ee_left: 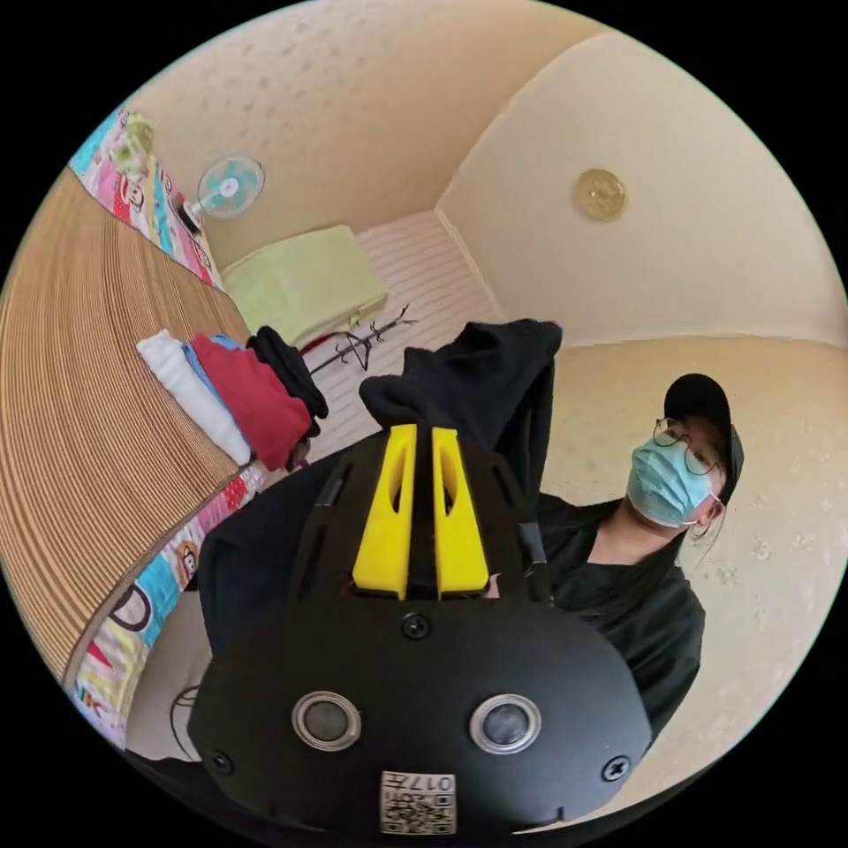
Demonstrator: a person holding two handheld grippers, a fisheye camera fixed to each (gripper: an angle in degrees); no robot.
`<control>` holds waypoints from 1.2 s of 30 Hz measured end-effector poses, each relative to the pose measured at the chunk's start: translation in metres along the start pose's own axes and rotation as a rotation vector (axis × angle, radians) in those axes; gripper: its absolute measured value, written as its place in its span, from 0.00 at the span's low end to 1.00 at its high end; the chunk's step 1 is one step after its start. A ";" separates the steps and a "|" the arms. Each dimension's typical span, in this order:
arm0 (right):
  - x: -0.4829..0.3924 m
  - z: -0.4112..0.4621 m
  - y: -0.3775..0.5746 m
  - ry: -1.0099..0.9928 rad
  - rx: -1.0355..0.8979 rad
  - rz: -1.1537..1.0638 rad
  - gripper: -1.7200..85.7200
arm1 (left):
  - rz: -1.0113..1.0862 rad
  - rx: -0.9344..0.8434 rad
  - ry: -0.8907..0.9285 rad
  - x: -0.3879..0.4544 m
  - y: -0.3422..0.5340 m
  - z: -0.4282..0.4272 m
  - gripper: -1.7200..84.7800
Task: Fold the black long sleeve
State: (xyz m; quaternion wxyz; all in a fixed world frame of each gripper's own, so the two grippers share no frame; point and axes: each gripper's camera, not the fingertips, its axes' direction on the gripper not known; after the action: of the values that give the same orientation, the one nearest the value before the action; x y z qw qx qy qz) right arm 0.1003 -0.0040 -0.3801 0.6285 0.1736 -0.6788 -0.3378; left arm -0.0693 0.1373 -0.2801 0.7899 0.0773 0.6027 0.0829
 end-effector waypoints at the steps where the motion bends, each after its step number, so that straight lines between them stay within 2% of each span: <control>1: -0.004 -0.004 0.000 0.133 -0.062 -0.014 0.04 | 0.018 0.069 -0.007 0.009 0.000 -0.016 0.06; 2: -0.009 -0.005 0.003 0.292 -0.147 -0.048 0.04 | 0.054 0.206 -0.022 0.030 0.003 -0.048 0.06; 3: -0.009 -0.005 0.004 0.367 -0.187 -0.046 0.04 | 0.101 0.308 -0.071 0.053 0.007 -0.073 0.06; 5: 0.000 -0.004 0.021 0.572 -0.308 0.071 0.04 | 0.194 0.408 -0.182 0.094 0.016 -0.098 0.05; 6: 0.000 -0.003 0.028 0.577 -0.312 0.085 0.04 | 0.252 0.434 -0.220 0.118 0.022 -0.103 0.05; 9: -0.012 0.002 0.065 0.519 -0.222 0.095 0.04 | 0.377 0.442 -0.285 0.168 0.037 -0.088 0.05; 13: -0.047 0.000 0.081 0.436 0.035 0.016 0.04 | 0.544 0.472 -0.251 0.218 0.049 -0.064 0.04; 16: -0.060 0.016 0.068 0.492 0.055 -0.054 0.04 | 0.666 0.405 -0.255 0.260 0.042 -0.038 0.04; 19: -0.054 0.045 0.052 0.631 -0.008 -0.113 0.04 | 0.764 0.335 -0.461 0.301 0.035 -0.009 0.04; 21: -0.021 0.058 0.040 0.659 -0.070 -0.069 0.04 | 0.753 0.261 -0.677 0.314 0.011 0.005 0.04; 22: 0.016 0.066 0.033 0.664 -0.125 -0.011 0.04 | 0.734 0.234 -0.724 0.312 -0.001 0.007 0.04; 24: 0.086 0.082 0.027 0.732 -0.231 0.081 0.04 | 0.617 0.102 -0.921 0.278 -0.067 0.013 0.05; 25: 0.140 0.099 0.027 0.843 -0.332 0.119 0.04 | 0.582 0.074 -0.960 0.264 -0.086 0.014 0.05; 27: 0.225 0.133 0.035 1.043 -0.494 0.095 0.04 | 0.420 -0.033 -1.082 0.182 -0.174 0.014 0.06; 29: 0.341 0.175 0.061 1.270 -0.656 0.143 0.05 | 0.286 -0.080 -1.146 0.104 -0.234 0.007 0.07; 31: 0.395 0.200 0.089 1.425 -0.727 0.235 0.05 | 0.100 -0.043 -1.212 0.029 -0.266 -0.013 0.09; 32: 0.406 0.215 0.109 1.419 -0.711 0.243 0.05 | 0.007 0.008 -1.234 -0.006 -0.268 -0.025 0.10; 34: 0.409 0.234 0.151 1.319 -0.699 0.252 0.06 | -0.033 0.076 -1.227 -0.045 -0.248 -0.028 0.13; 36: 0.416 0.250 0.212 1.174 -0.783 0.315 0.07 | -0.018 -0.004 -1.225 -0.105 -0.203 -0.005 0.13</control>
State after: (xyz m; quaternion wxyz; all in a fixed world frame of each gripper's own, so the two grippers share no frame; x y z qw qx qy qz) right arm -0.1647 -0.0677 0.0742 0.9468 -0.0112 -0.0753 -0.3127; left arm -0.0934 -0.0833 -0.2281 0.9936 0.1045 0.0392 0.0178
